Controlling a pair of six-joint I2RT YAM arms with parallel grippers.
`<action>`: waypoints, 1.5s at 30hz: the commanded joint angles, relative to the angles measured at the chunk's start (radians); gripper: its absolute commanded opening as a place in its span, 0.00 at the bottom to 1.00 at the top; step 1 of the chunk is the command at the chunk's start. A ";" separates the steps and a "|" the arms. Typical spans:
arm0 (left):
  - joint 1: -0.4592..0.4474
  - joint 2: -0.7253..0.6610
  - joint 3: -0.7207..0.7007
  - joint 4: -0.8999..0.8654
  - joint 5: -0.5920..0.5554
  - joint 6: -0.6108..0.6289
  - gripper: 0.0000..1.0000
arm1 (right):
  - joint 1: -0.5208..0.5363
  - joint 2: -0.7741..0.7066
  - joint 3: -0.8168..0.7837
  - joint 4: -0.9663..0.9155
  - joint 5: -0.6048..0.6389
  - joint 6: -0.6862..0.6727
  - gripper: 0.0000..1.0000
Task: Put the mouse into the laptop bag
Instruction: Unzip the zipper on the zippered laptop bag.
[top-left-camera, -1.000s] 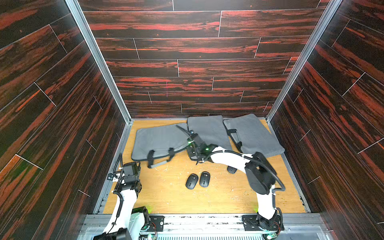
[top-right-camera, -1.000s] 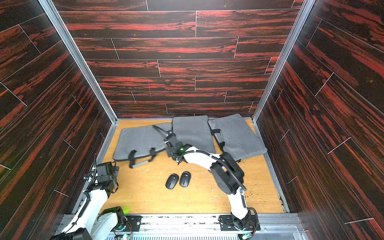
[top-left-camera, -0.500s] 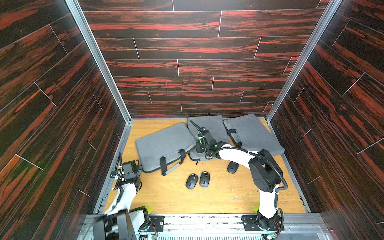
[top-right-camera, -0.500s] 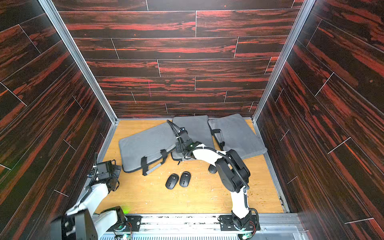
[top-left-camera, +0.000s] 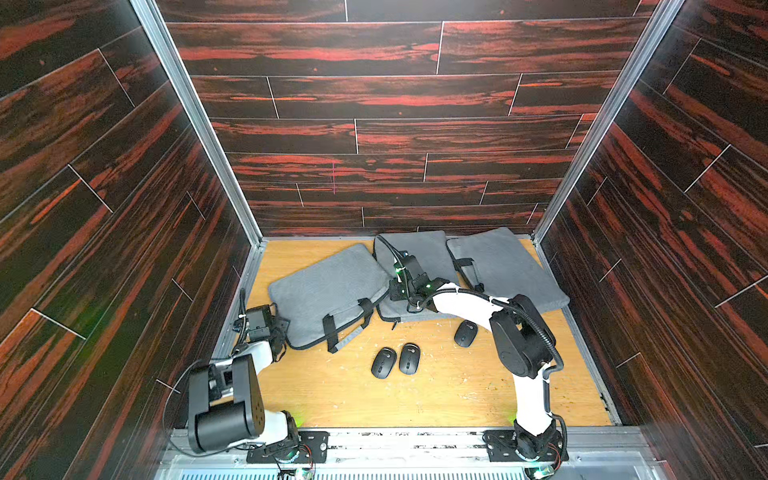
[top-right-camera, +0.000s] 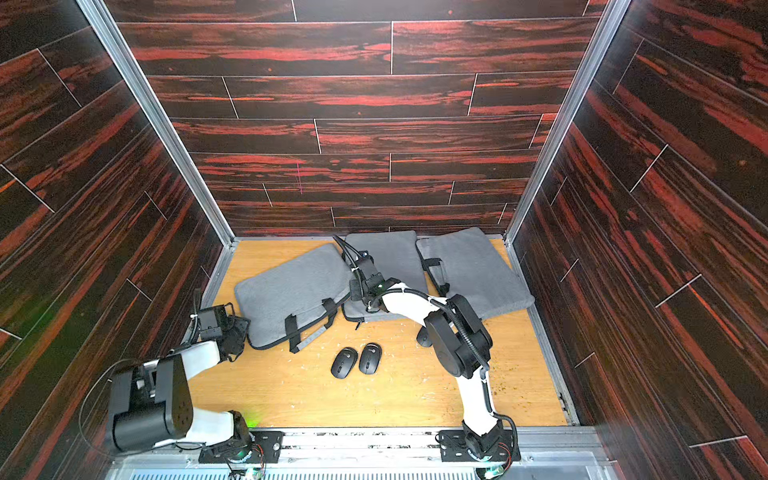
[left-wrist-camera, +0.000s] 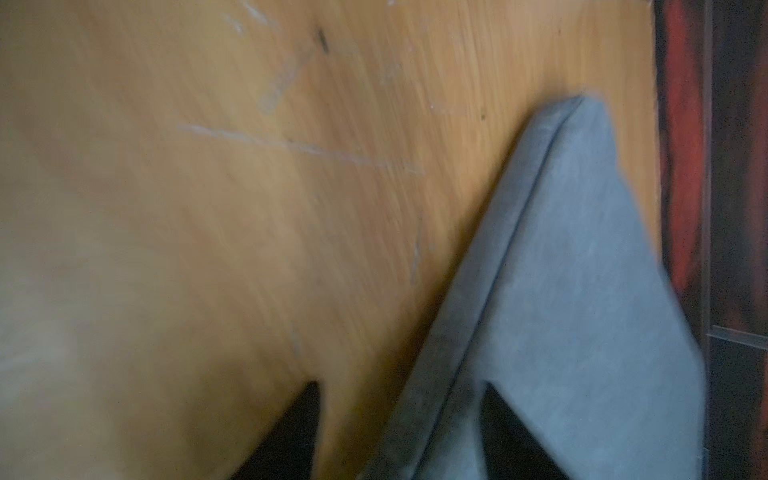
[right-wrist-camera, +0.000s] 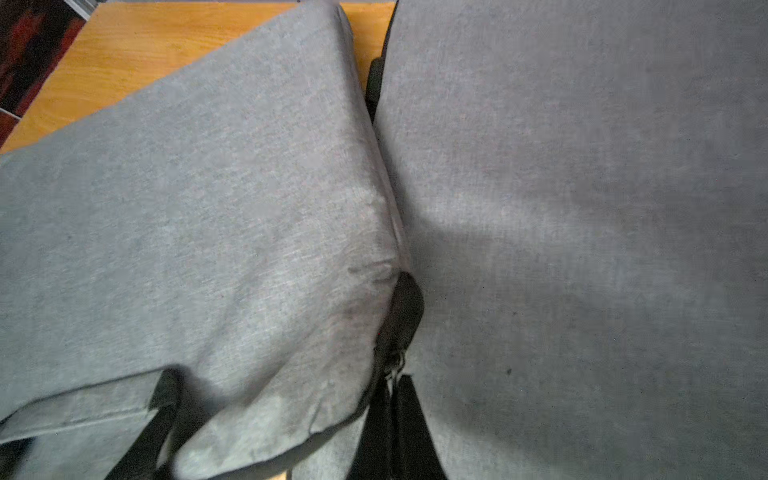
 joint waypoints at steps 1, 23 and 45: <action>0.002 0.013 -0.033 -0.038 0.026 -0.012 0.25 | 0.015 0.036 0.012 0.050 -0.039 0.006 0.00; 0.002 -0.112 -0.062 -0.267 -0.210 -0.131 0.00 | 0.192 -0.064 -0.232 0.175 -0.077 -0.054 0.00; 0.002 -0.431 -0.192 -0.356 -0.234 -0.215 0.04 | 0.162 0.440 0.581 -0.206 -0.075 -0.092 0.00</action>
